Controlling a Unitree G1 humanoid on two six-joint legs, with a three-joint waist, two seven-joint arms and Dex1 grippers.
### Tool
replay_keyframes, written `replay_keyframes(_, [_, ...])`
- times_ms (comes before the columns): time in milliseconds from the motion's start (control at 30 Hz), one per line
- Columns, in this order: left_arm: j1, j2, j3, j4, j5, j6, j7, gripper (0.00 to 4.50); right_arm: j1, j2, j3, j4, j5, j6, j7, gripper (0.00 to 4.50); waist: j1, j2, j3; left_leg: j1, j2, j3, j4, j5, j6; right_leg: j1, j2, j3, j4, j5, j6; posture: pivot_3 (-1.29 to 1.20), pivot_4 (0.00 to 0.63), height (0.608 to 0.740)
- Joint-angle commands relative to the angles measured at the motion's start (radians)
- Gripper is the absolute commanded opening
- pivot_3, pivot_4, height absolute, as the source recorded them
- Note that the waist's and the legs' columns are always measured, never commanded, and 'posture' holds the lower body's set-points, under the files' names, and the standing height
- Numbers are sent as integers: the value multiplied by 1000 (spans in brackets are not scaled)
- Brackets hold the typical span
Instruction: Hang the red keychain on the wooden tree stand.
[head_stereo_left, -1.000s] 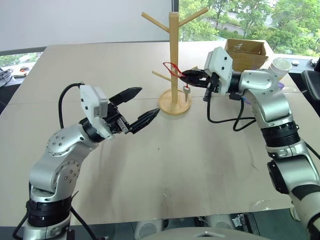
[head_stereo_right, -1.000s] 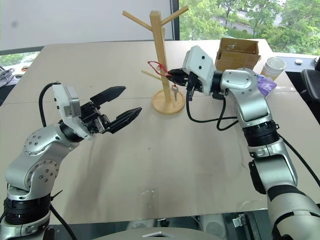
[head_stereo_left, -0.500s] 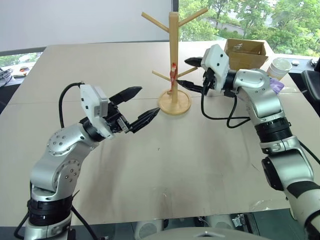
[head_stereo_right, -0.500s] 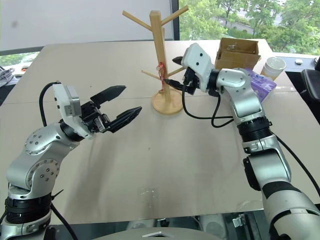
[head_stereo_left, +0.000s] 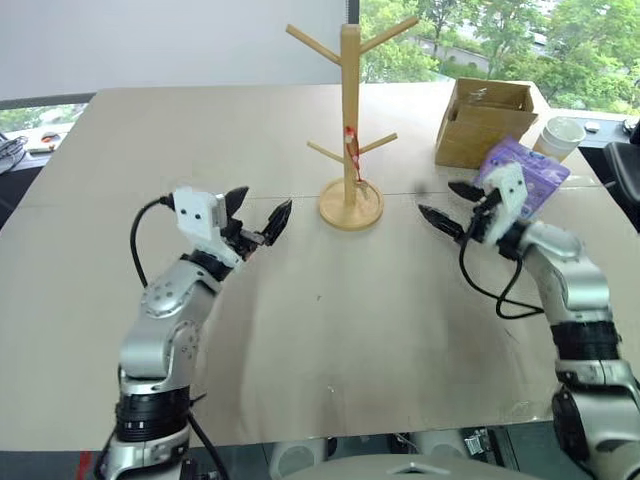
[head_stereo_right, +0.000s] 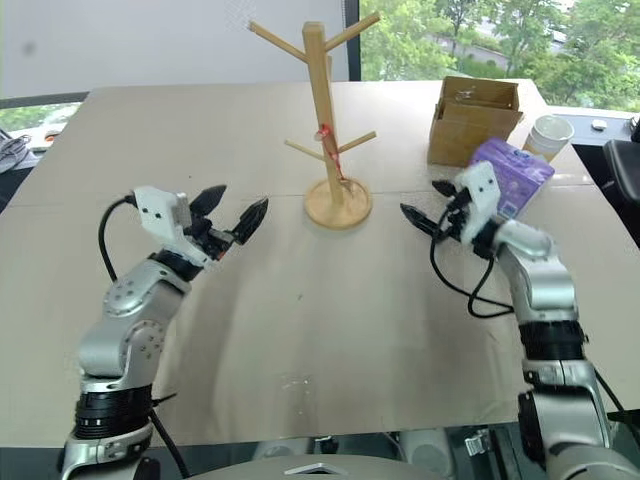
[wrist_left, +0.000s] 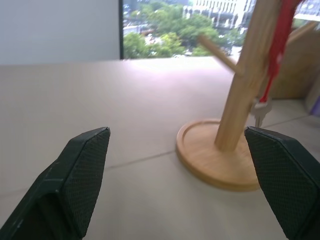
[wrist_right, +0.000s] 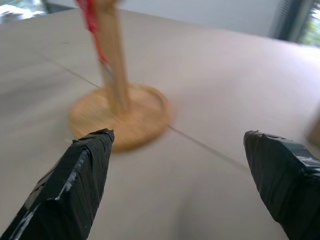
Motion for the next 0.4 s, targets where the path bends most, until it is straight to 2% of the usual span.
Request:
replay_keyframes(33, [25,-50,0,56,73,-113,46,4500,71,41,-55,-50,-11,-74,-115,4443,-1,0,0,0,0,0,0,0,0,0,0,0,0,0,0,0,150,740])
replay_keyframes(233, [40,-107,20,145,125,-215,86,4500,122,99,-110,44,-58,-230,-269,4443,0,0,0,0,0,0,0,0,0,0,0,0,0,0,0,0,150,740])
replay_keyframes(400, [36,-122,27,177,150,-228,116,4500,130,121,-120,100,-66,-309,-321,4443,1,-1,0,0,0,0,0,0,0,0,0,0,0,0,0,0,150,740])
